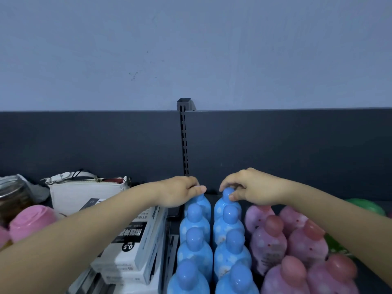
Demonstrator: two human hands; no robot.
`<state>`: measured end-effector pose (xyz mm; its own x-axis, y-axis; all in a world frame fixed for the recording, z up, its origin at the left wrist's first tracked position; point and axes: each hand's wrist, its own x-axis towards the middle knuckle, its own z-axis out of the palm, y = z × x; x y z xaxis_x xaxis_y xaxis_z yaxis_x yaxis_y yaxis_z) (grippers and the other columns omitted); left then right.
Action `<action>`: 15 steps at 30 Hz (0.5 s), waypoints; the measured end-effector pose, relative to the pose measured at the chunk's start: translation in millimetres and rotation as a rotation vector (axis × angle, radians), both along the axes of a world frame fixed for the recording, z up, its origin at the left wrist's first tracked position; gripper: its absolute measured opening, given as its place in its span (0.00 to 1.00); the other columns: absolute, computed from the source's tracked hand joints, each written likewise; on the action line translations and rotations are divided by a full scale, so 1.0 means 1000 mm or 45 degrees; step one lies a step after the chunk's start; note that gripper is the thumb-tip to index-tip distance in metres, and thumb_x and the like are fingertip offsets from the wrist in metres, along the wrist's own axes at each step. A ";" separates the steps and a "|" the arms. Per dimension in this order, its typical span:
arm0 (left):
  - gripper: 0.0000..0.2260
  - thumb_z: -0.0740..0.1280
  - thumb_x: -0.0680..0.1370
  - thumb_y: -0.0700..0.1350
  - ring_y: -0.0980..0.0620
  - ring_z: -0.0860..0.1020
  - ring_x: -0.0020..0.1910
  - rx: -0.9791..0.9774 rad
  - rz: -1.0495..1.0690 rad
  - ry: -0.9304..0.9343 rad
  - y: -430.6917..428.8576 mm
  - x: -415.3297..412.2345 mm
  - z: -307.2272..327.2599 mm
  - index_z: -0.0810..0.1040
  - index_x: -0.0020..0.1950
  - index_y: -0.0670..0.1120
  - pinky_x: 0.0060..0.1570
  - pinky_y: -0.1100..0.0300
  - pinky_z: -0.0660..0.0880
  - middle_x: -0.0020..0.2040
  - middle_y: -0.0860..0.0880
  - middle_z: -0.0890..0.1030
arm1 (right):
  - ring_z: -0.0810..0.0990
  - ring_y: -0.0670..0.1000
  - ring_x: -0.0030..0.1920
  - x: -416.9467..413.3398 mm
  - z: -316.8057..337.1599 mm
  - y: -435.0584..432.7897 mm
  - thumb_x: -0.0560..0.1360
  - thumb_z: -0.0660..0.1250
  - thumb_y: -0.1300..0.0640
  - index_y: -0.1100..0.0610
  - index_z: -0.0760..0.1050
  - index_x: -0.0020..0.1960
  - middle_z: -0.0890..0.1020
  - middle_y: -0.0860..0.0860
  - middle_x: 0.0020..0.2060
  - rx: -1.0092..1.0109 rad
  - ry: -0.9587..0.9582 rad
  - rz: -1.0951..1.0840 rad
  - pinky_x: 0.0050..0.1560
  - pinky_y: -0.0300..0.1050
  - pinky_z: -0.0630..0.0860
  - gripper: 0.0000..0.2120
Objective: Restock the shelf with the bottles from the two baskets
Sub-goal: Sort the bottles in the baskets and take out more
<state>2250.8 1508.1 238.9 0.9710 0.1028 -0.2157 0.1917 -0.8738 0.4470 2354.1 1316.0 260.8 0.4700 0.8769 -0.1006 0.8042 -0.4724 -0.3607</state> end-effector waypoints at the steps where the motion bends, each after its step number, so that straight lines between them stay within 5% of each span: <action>1: 0.17 0.54 0.80 0.60 0.51 0.74 0.55 0.011 0.012 -0.003 -0.001 -0.001 0.001 0.73 0.57 0.50 0.59 0.56 0.70 0.55 0.51 0.76 | 0.70 0.37 0.35 0.000 0.000 0.000 0.76 0.66 0.55 0.49 0.76 0.60 0.71 0.39 0.35 -0.005 0.006 -0.001 0.38 0.30 0.65 0.12; 8: 0.18 0.57 0.80 0.58 0.51 0.75 0.60 0.115 0.113 -0.305 -0.009 -0.018 0.021 0.75 0.63 0.49 0.62 0.57 0.70 0.60 0.50 0.79 | 0.76 0.44 0.59 -0.007 0.018 -0.006 0.77 0.66 0.54 0.49 0.73 0.65 0.78 0.45 0.60 0.116 0.009 0.037 0.62 0.37 0.69 0.17; 15: 0.12 0.62 0.78 0.56 0.58 0.77 0.45 0.336 0.308 -0.766 -0.022 -0.099 0.054 0.80 0.53 0.51 0.49 0.60 0.74 0.47 0.56 0.81 | 0.78 0.42 0.56 -0.041 0.071 0.002 0.74 0.68 0.54 0.49 0.76 0.60 0.81 0.44 0.56 0.455 -0.084 0.230 0.62 0.38 0.71 0.14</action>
